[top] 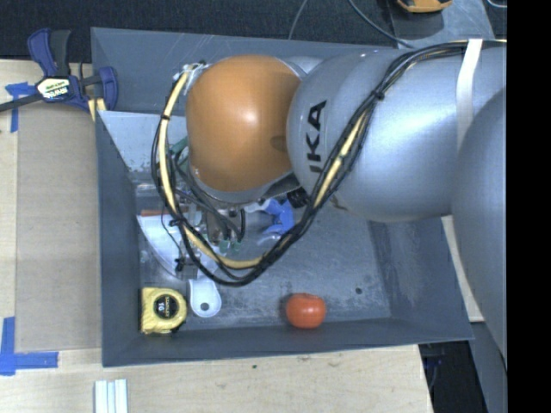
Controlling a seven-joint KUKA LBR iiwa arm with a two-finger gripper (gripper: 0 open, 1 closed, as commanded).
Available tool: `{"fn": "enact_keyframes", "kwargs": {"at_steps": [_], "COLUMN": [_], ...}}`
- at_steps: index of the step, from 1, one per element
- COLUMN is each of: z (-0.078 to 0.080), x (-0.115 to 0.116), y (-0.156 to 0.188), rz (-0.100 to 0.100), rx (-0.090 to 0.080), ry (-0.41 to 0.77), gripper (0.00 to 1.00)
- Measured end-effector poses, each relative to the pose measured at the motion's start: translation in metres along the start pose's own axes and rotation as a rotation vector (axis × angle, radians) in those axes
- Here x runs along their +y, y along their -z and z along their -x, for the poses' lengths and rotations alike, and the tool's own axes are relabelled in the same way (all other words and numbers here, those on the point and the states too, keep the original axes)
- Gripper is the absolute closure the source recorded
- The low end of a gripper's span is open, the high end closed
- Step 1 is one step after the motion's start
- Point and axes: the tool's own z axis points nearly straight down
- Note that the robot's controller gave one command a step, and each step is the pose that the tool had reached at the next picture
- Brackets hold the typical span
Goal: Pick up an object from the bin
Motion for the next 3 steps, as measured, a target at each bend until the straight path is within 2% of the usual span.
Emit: {"fn": "enact_keyframes", "kwargs": {"at_steps": [1, 2, 3], "z": [0.044, 0.005, 0.077], "x": [-0.01, -0.041, -0.061], "y": [-0.085, -0.093, -0.149], "rz": [-0.001, -0.002, 0.008], "rx": [0.004, 0.007, 0.005], "ry": [0.31, 0.286, 0.247], "gripper": [0.0, 0.0, 0.0]}}
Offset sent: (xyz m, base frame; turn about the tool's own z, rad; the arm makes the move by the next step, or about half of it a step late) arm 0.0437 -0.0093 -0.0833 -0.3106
